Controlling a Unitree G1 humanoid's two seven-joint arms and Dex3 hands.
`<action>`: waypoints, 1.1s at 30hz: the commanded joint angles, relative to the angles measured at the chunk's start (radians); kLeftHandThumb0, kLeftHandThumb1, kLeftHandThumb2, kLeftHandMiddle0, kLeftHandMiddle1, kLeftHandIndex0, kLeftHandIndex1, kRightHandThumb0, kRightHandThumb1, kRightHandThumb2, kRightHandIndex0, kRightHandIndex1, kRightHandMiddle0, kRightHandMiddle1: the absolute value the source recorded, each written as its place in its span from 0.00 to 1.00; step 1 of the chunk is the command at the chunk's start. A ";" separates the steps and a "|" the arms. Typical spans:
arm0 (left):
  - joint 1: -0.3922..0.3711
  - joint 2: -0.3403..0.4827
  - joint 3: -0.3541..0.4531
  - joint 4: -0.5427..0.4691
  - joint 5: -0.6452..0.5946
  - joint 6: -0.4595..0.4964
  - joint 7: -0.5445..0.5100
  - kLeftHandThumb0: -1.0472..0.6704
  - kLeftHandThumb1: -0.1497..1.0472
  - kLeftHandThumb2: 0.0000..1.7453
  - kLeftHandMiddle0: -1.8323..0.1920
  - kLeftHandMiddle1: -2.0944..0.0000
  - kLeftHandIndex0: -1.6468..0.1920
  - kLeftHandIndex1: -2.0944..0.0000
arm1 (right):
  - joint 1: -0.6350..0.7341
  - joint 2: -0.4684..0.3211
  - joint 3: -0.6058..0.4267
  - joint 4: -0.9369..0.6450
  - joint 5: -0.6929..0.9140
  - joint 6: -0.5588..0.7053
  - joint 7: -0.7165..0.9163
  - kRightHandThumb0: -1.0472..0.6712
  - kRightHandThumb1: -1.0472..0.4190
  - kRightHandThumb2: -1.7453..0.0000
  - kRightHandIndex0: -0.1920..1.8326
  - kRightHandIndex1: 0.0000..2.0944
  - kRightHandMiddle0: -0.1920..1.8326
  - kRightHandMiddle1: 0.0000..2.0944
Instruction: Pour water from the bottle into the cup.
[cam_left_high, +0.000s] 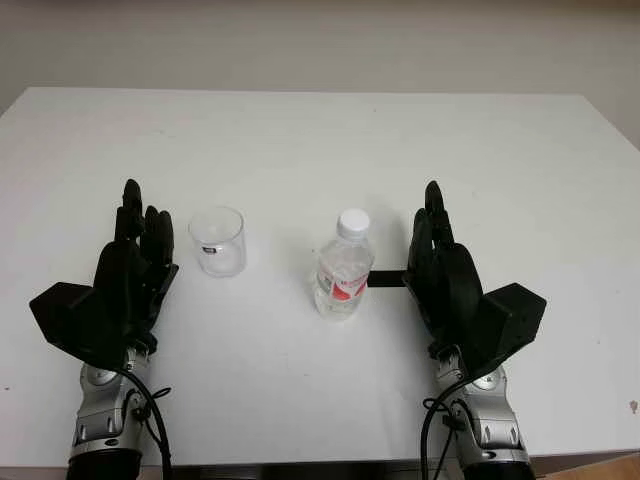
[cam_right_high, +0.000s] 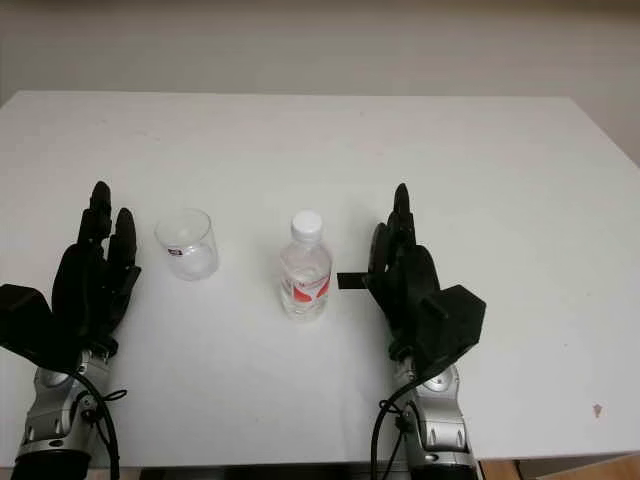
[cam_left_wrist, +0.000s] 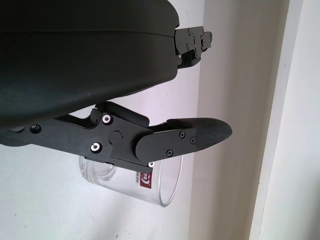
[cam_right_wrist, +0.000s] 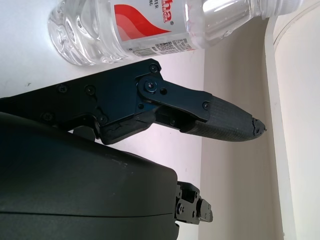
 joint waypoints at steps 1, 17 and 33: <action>-0.013 -0.003 -0.001 -0.004 -0.001 -0.001 0.000 0.24 1.00 0.30 0.97 0.98 0.97 0.98 | -0.011 -0.001 0.001 -0.008 0.001 -0.008 0.000 0.15 0.00 0.58 0.00 0.00 0.00 0.00; -0.053 -0.022 0.001 0.051 -0.001 -0.014 0.008 0.24 1.00 0.29 0.97 0.97 0.97 0.97 | -0.078 -0.083 -0.022 0.080 0.057 -0.121 0.169 0.02 0.00 0.73 0.00 0.00 0.00 0.00; -0.067 -0.019 -0.001 0.041 -0.004 0.000 0.010 0.23 1.00 0.28 0.97 0.98 0.97 0.98 | -0.080 -0.163 0.060 -0.050 0.109 -0.059 0.378 0.00 0.05 0.97 0.00 0.00 0.00 0.00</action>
